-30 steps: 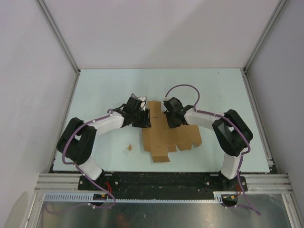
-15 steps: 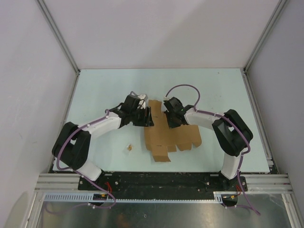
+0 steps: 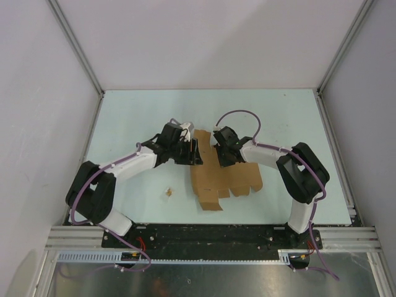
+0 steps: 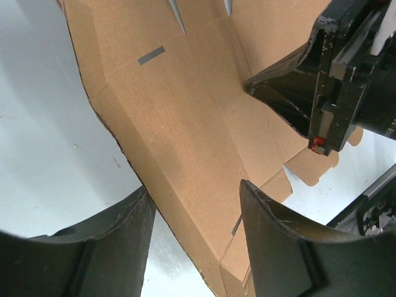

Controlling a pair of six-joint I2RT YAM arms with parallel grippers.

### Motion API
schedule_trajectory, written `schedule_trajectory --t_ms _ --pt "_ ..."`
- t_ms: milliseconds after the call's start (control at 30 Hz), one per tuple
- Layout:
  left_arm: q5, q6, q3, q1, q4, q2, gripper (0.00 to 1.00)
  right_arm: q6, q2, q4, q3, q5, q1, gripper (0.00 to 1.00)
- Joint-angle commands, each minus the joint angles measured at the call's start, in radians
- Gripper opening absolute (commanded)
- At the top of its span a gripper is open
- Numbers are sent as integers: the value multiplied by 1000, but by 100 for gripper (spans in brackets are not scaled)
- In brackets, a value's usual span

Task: Fold the paper box

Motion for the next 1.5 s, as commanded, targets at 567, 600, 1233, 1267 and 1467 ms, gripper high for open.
schedule_trajectory --t_ms 567,600,1233,1267,1467 --pt "39 -39 61 -52 10 -20 40 9 41 31 -17 10 -7 0" --pt "38 -41 63 -53 10 -19 36 8 42 31 -17 8 -8 0" --pt "-28 8 62 -86 1 41 75 11 48 32 -17 -1 -5 0" --pt "-40 8 55 -86 -1 3 76 11 50 32 -17 -1 -4 0" --pt "-152 10 -26 -67 -4 -147 75 11 48 28 -17 3 -7 0"
